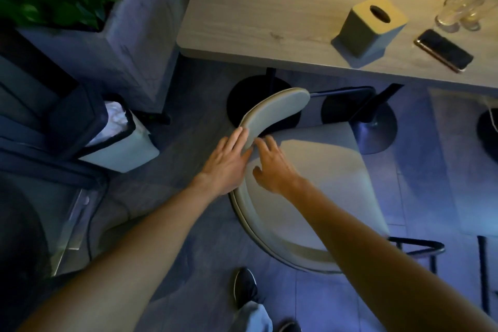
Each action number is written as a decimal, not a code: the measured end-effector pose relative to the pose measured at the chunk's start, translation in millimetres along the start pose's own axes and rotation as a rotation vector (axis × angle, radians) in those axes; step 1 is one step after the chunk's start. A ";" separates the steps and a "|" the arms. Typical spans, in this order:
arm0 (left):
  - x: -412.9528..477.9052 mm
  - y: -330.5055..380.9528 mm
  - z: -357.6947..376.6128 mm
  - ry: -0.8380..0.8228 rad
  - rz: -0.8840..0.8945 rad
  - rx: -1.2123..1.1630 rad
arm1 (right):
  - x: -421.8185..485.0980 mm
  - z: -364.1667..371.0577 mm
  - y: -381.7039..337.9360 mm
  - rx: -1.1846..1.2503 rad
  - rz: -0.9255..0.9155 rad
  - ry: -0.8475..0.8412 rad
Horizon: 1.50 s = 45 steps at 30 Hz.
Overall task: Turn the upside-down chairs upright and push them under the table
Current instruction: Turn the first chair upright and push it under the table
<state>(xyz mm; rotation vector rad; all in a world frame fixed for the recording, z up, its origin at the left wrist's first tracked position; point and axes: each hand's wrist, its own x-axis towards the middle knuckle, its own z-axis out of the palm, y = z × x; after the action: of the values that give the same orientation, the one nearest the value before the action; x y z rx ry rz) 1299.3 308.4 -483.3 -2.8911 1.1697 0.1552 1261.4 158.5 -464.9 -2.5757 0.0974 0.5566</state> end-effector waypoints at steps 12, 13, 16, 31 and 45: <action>-62.5 43.9 -10.8 -0.269 0.269 0.313 | -138.9 85.8 -0.5 -0.053 0.164 -0.148; -66.2 45.5 -9.6 -0.269 0.265 0.332 | -144.7 89.4 -0.8 -0.074 0.164 -0.139; -87.5 51.5 -4.1 -0.264 0.234 0.343 | -159.8 97.2 -4.6 -0.091 0.151 -0.149; -215.8 117.8 14.3 -0.320 -0.130 0.197 | -235.5 135.8 3.7 -0.273 -0.046 -0.191; -245.2 127.4 29.3 -0.401 -0.221 0.252 | -240.0 139.9 -7.3 -0.538 -0.209 -0.098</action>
<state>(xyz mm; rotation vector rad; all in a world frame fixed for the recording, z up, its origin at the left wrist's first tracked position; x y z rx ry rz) 1033.2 388.2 -485.7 -2.5781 0.7396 0.5129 991.8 224.6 -475.3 -3.0125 -0.4031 0.7025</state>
